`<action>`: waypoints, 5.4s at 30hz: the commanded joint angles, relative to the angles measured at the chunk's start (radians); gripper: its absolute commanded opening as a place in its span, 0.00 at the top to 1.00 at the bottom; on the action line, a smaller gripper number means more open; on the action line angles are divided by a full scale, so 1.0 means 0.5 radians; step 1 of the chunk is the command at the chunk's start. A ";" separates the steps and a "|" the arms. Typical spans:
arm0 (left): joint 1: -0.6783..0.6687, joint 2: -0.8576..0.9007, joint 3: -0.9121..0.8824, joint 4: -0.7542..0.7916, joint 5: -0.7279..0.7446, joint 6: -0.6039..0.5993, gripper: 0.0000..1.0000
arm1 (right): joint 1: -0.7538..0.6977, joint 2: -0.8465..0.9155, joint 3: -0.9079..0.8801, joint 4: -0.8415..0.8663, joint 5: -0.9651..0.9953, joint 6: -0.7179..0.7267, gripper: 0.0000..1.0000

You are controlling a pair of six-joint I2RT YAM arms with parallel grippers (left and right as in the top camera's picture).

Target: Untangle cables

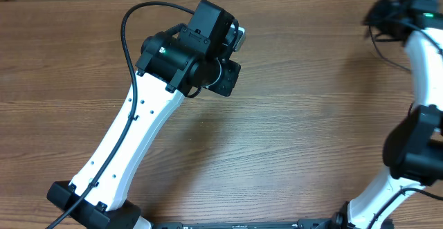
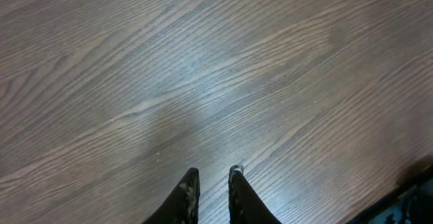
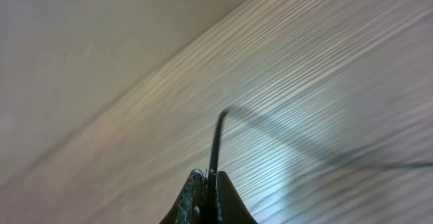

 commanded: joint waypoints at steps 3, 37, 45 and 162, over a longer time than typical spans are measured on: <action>-0.018 -0.063 0.001 -0.005 0.042 -0.023 0.81 | -0.404 -0.045 0.040 0.033 0.069 -0.108 0.96; -0.026 -0.451 0.025 0.176 -0.380 -0.124 0.84 | -0.849 -0.425 0.040 0.018 -1.056 -0.565 0.00; -0.026 -1.001 0.025 0.099 -0.956 -0.130 0.71 | -0.391 -0.964 0.040 -0.072 -1.048 -0.565 0.00; 0.797 -3.297 -3.545 2.759 -1.386 -0.119 0.00 | 0.697 -1.860 -0.111 -1.503 0.247 -0.442 0.00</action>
